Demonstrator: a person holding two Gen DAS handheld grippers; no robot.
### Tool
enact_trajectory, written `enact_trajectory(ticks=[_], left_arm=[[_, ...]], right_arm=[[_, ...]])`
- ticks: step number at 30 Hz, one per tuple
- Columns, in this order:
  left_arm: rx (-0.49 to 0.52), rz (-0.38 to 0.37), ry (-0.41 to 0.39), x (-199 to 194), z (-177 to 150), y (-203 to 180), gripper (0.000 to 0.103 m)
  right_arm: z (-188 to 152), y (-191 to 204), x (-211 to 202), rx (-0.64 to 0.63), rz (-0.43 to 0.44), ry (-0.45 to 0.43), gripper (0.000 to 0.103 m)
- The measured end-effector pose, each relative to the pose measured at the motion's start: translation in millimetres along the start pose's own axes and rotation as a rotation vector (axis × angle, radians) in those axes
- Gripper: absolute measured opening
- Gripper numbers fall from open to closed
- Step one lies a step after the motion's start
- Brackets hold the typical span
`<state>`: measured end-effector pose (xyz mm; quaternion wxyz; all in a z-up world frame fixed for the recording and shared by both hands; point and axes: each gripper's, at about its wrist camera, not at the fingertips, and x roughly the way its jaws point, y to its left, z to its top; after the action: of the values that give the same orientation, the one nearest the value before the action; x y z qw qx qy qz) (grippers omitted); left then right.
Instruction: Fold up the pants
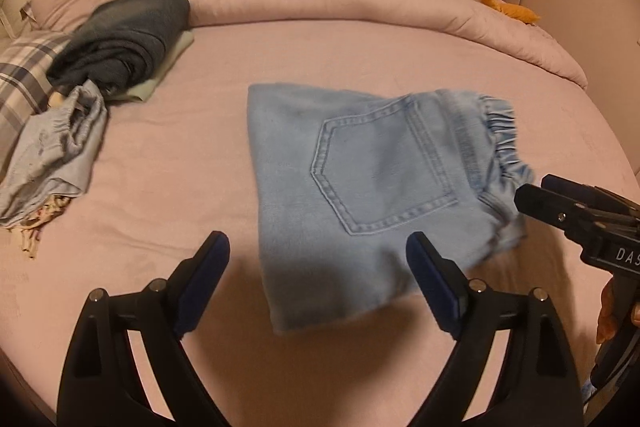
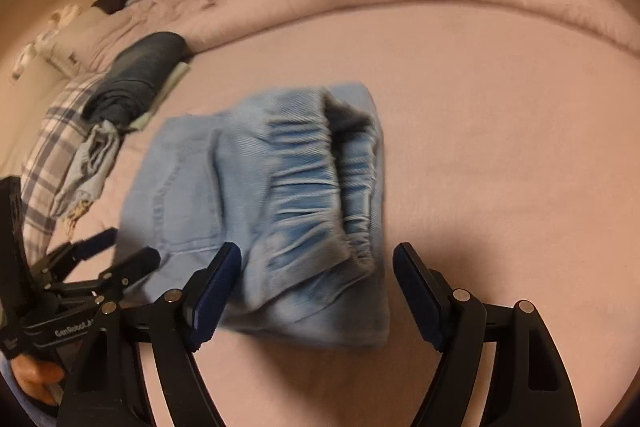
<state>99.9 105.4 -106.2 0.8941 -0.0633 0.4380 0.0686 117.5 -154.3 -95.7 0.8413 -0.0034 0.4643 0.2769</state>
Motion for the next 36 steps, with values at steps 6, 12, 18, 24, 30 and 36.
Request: enact_trajectory(ticks=[6,12,18,24,30,36], left_arm=[[-0.012,0.000,-0.034,-35,-2,-6,0.103],[-0.013,0.054,-0.044,-67,-1,-13,0.102],[-0.011,0.049,-0.087,-104,-6,-20,0.102],[-0.005,0.077,-0.119,-124,-13,-26,0.102],[0.001,0.077,-0.129,-129,-15,-28,0.102],[0.001,0.076,-0.130,-130,-16,-27,0.102]], right_arm=[[-3,6,-30,-0.014,0.004,-0.048,0.078],[-5,26,-54,-0.058,-0.006,-0.079,0.098],[-7,43,-79,-0.094,0.012,-0.096,0.102],[-10,62,-111,-0.143,0.009,-0.150,0.102],[-17,72,-116,-0.167,0.019,-0.152,0.102],[-19,74,-115,-0.166,0.020,-0.150,0.102]])
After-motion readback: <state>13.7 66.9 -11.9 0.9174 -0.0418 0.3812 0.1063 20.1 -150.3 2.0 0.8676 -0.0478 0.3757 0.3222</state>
